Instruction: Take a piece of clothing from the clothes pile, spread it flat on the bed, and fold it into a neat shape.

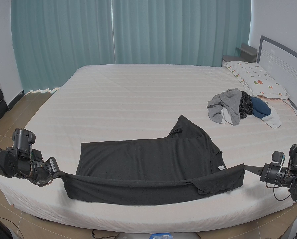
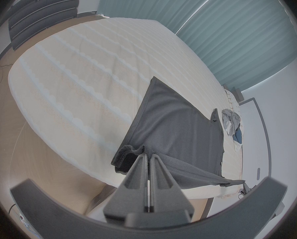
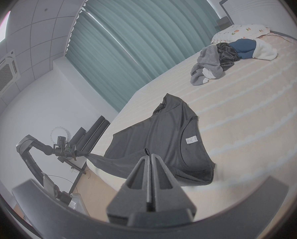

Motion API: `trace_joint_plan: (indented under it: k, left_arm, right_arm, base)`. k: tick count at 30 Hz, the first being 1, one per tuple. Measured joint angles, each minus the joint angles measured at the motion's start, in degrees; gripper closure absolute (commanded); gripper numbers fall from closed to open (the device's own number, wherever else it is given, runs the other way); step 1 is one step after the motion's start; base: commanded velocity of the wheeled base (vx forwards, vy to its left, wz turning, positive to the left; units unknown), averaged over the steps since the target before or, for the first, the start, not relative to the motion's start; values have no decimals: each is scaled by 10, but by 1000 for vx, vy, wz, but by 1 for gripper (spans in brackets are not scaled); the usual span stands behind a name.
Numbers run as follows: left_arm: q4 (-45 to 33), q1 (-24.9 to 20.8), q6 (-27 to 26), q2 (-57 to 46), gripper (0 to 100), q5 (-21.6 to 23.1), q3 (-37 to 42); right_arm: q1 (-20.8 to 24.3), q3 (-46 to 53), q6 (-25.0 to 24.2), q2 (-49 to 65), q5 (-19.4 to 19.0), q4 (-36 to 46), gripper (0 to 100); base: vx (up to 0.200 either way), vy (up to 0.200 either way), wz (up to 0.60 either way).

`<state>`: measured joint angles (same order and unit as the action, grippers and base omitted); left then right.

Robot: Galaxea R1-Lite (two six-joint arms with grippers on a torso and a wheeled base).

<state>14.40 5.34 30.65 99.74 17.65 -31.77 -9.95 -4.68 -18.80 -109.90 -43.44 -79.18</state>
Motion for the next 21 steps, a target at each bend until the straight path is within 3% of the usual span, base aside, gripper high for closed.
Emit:
trace_joint_plan:
  k: [21]
  left_arm:
    - [0,-14,3,79,100,0,-64]
  right_arm:
    - [12,-67,0,-71,31,7,100]
  base:
    - [0,0,0]
